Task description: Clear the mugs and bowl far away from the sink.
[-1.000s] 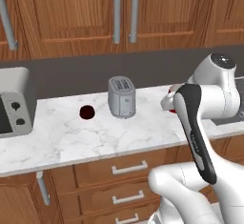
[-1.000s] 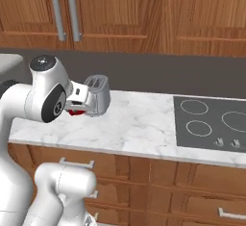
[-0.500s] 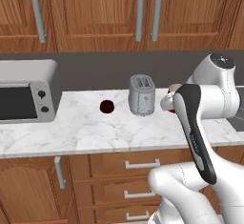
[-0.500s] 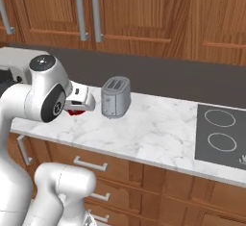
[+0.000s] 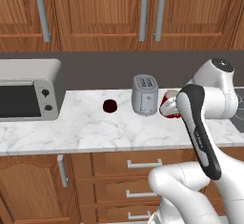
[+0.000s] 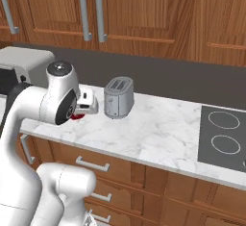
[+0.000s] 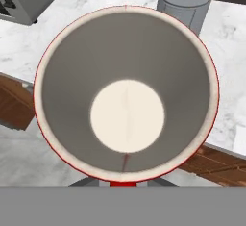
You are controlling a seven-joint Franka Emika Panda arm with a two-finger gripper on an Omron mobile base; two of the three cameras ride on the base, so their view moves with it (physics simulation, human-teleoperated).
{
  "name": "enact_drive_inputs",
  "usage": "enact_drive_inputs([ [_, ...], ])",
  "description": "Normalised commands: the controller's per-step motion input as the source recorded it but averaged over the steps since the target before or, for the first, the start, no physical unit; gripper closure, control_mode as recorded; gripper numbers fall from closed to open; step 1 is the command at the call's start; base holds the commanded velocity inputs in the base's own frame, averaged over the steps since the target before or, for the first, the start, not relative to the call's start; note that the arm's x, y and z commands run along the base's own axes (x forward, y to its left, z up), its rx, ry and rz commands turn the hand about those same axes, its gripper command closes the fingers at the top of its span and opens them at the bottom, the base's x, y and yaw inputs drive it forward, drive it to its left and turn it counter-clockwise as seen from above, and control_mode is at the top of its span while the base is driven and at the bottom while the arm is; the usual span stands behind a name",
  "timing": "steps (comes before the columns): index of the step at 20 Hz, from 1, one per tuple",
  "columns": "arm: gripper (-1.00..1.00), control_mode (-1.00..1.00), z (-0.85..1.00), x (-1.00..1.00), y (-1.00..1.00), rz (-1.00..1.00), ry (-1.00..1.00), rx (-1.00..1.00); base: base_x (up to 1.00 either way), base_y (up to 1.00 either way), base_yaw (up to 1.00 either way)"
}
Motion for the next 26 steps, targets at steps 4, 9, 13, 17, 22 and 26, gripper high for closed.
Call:
enact_drive_inputs([
  [4, 1.0, -1.0, -0.39, 0.23, 0.01, 0.05, 0.04, 0.02, 0.0, 0.0, 0.0],
  [9, 1.0, -1.0, -0.33, 0.3, 0.06, 0.0, 0.0, 0.0, 0.0, 0.0, 0.0],
  [13, 1.0, -1.0, -0.33, 0.37, 0.09, 0.0, 0.0, 0.0, 0.0, 0.0, 0.0],
  [17, 1.0, -1.0, -0.32, 0.38, 0.08, 0.0, 0.0, 0.0, 0.0, 0.0, 0.0],
  [22, 1.0, -1.0, -0.38, 0.42, 0.08, 0.0, 0.02, 0.0, 0.0, 0.0, 0.0],
  [26, 1.0, -1.0, -0.45, 0.44, 0.08, 0.0, 0.02, 0.0, 0.0, 0.0, 0.0],
])
